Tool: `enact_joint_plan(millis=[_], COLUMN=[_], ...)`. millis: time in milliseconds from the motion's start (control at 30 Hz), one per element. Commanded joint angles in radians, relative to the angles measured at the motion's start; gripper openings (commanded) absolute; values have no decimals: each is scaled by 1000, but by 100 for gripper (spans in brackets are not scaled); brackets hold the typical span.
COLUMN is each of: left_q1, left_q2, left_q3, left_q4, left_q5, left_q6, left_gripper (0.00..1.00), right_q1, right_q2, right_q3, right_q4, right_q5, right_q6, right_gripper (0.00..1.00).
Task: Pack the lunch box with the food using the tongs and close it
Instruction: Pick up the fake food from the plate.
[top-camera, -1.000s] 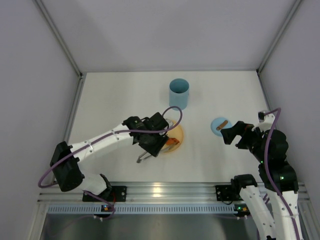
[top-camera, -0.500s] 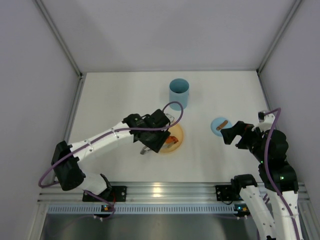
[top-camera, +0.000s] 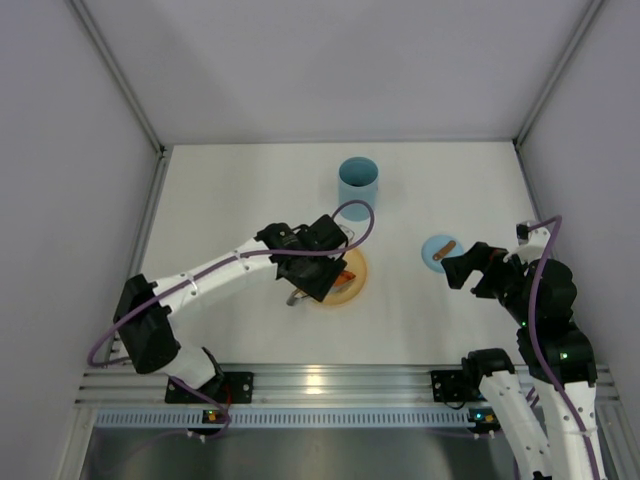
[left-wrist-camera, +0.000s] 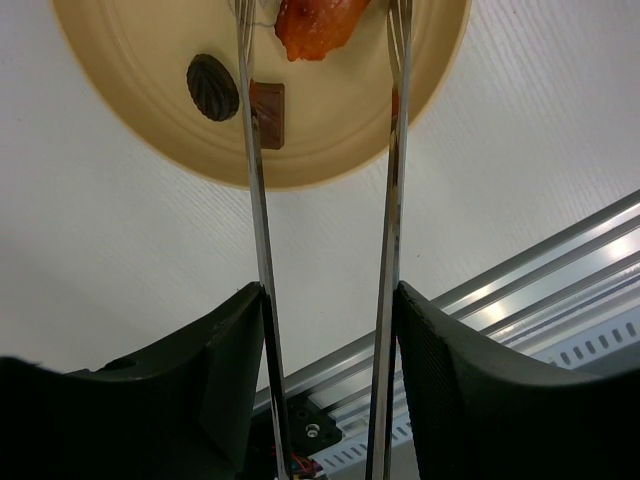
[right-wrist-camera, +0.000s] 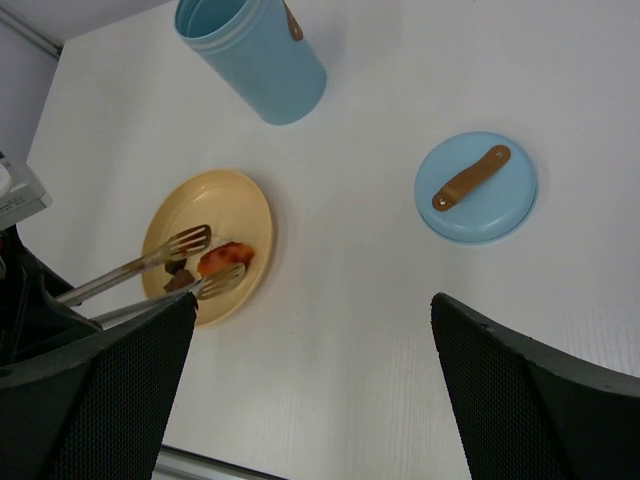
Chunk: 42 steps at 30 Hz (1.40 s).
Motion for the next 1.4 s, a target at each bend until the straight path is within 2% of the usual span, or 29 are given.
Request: enact_joint_plan(millis=[0,433,600,733,1033,1367], left_q1=[-3,-3,-3,-3,-3,-3], left_q2=[13,33,21,7,-34,-14], left_q3=[53,59,45,50,166,328], left_q4=[42,14,5,5,-23,-72], left_q5=[-15,20,36,34,-38,-119], left_q6=[10,9,10,10,-11,-24], left_gripper=[58,52,45,35,27,25], right_q1=[-14,-14,-14,-14,-14,-14], right_q2=[-2,7,4,3,-3,-3], right_q3=[29,37,34,31,29,23], right_q4=[-1,-1,-1,-1,-1,0], right_q5=[3,4,4,1,1,-3], right_q6=[-17,-18,-18,-15,-12,-7], right_gripper=[99,100,99,99,99,99])
